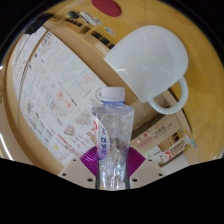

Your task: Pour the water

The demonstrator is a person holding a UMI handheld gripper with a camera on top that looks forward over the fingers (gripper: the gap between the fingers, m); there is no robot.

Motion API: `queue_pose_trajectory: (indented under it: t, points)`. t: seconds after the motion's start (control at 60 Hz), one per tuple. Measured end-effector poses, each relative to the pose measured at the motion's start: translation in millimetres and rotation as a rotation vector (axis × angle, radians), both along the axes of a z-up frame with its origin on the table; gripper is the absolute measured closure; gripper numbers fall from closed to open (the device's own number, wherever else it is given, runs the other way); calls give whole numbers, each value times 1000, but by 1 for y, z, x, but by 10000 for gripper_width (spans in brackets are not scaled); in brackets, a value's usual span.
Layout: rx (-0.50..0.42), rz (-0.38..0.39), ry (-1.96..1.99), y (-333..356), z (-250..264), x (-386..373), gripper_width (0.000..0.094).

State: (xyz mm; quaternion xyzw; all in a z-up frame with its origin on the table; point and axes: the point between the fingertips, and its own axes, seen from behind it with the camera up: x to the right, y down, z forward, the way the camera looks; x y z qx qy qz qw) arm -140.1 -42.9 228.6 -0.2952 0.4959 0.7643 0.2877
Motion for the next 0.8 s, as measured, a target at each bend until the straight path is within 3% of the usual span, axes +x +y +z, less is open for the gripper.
queue_pose_trajectory:
  t: [0.167,0.267,0.383,0.533,0.667,0.8]
  points:
    - [57,32,-180,-3,32,0,612]
    - [136,-13,-508,-3,73,2,612]
    - [237,-172,-968,-7,119,42,611]
    - [239,-438,-1503,-13,159,117,609]
    - [159,-532,-1876,-11,128,177,612]
    - [30,-442,-2158,0,36,228,612]
